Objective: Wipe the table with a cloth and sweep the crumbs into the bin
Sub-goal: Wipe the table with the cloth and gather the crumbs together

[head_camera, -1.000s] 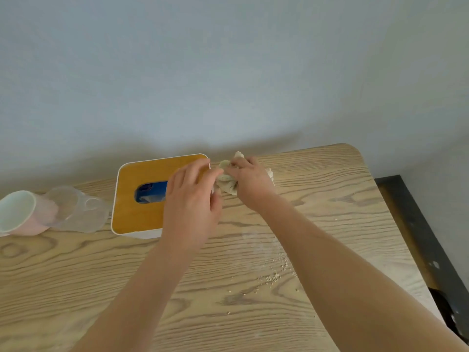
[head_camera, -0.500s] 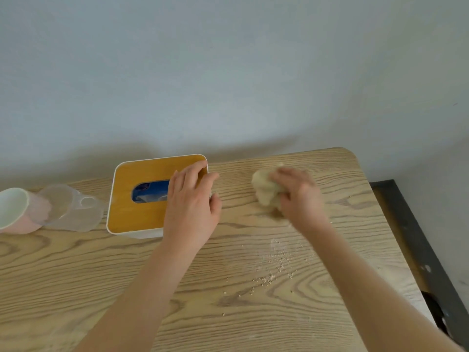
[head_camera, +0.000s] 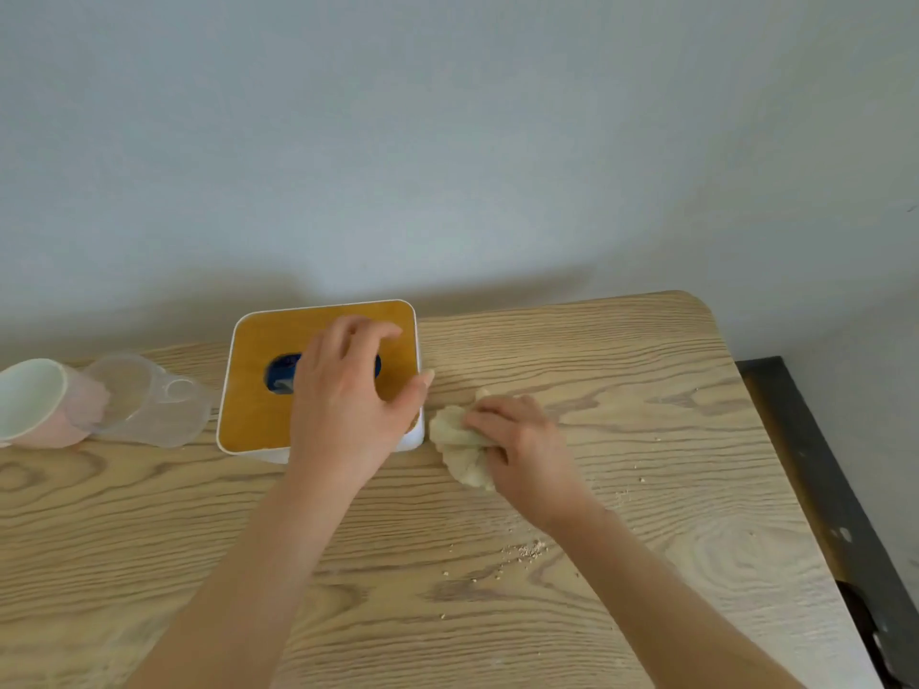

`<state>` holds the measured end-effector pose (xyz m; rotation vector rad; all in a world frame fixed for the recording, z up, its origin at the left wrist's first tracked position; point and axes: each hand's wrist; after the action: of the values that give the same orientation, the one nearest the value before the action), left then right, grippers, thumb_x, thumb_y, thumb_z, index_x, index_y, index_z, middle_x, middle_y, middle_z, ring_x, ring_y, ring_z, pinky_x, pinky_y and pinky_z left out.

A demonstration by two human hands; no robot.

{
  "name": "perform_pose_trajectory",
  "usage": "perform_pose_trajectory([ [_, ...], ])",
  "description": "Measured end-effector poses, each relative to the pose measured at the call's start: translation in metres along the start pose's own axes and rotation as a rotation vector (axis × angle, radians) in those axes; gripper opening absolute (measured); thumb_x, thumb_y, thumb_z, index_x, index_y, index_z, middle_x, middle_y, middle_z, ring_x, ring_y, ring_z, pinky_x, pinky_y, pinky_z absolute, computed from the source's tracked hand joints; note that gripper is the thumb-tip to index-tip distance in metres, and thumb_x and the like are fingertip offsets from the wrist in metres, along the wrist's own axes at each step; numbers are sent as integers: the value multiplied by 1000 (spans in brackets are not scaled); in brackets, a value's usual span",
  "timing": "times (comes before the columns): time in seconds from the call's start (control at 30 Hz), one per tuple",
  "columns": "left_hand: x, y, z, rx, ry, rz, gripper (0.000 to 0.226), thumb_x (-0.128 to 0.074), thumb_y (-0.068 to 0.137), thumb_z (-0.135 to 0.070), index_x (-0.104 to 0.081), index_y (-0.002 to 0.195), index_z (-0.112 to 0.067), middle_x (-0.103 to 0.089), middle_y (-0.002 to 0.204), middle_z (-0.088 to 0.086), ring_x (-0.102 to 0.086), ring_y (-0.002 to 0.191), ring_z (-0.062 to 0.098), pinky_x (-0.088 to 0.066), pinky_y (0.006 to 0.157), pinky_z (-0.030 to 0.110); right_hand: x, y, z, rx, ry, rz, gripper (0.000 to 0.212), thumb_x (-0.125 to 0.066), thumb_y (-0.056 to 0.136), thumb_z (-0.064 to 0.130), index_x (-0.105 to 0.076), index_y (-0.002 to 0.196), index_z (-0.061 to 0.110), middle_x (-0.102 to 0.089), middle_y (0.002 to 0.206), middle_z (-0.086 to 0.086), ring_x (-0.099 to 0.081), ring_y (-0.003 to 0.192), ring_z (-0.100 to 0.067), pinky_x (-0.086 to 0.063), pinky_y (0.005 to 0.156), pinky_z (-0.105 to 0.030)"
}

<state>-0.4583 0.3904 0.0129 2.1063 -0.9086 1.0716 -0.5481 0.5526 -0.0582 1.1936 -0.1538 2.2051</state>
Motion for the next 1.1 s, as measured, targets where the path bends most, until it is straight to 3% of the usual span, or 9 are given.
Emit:
perform_pose_trajectory([
  [0.1,14,-12,13,87,-26,34,70,-62,59,-71,-55,110,-24,-51,107,-12,-50,97,9,-43,81,31,16,28,-15,-128,-7,-173,39,-50,69,0,-71,100,9,-66,100,-7,-59,86,-31,-52,67,-36],
  [0.2,25,-15,21,113,-9,221,93,-61,46,-81,-45,122,-30,-48,112,-19,-46,101,5,-39,89,32,17,55,-24,-184,-68,-194,41,-56,69,-9,-68,104,8,-63,103,-7,-56,90,-32,-50,70,-36],
  [0.33,36,-9,21,-9,186,438,90,-77,63,-52,-30,139,-36,-48,122,-17,-43,108,8,-34,95,29,5,92,-25,-345,-131,-177,36,-54,77,1,-61,111,10,-51,115,-7,-53,94,-27,-37,71,-26],
  [0.43,44,1,27,7,183,407,79,-73,73,-41,-34,141,-35,-51,123,-10,-47,113,16,-37,90,29,-5,104,-24,-395,-232,-130,30,-51,83,8,-62,110,12,-49,116,-6,-45,104,-26,-39,77,-28],
  [0.6,84,45,27,33,5,140,82,-81,68,-34,-41,140,-30,-48,129,-7,-41,123,15,-31,93,25,-24,98,-14,-230,-308,-18,29,-55,85,23,-64,112,14,-53,121,-6,-42,106,-31,-45,82,-40],
  [0.7,94,69,20,31,31,107,83,-80,69,-37,-39,141,-31,-47,131,-8,-41,124,16,-32,97,28,-39,77,7,-36,-186,78,35,-58,78,9,-65,112,16,-57,118,-5,-44,99,-33,-51,73,-45],
  [0.9,84,79,15,8,-4,158,82,-78,70,-40,-37,141,-33,-47,133,-9,-43,123,15,-36,99,32,-43,14,57,271,84,294,45,-43,72,5,-71,104,20,-66,105,2,-54,89,-24,-51,73,-31],
  [1.03,78,75,17,1,8,185,82,-77,70,-41,-37,142,-34,-46,136,-9,-43,123,15,-33,95,27,-22,62,22,25,43,-34,44,-47,71,1,-69,108,13,-64,111,-6,-54,96,-31,-48,81,-32],
  [1.1,76,73,19,6,6,196,82,-77,71,-40,-36,142,-33,-45,137,-9,-42,124,15,-33,94,26,-17,90,-2,-199,-46,-70,46,-49,77,-3,-62,119,11,-57,123,-9,-47,107,-33,-44,90,-36],
])
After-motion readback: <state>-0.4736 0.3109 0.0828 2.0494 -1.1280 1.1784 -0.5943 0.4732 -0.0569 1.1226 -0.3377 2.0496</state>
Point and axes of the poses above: each hand's wrist, its own y-axis towards the middle knuckle, its own x-axis out of the back of the hand, z = x × y
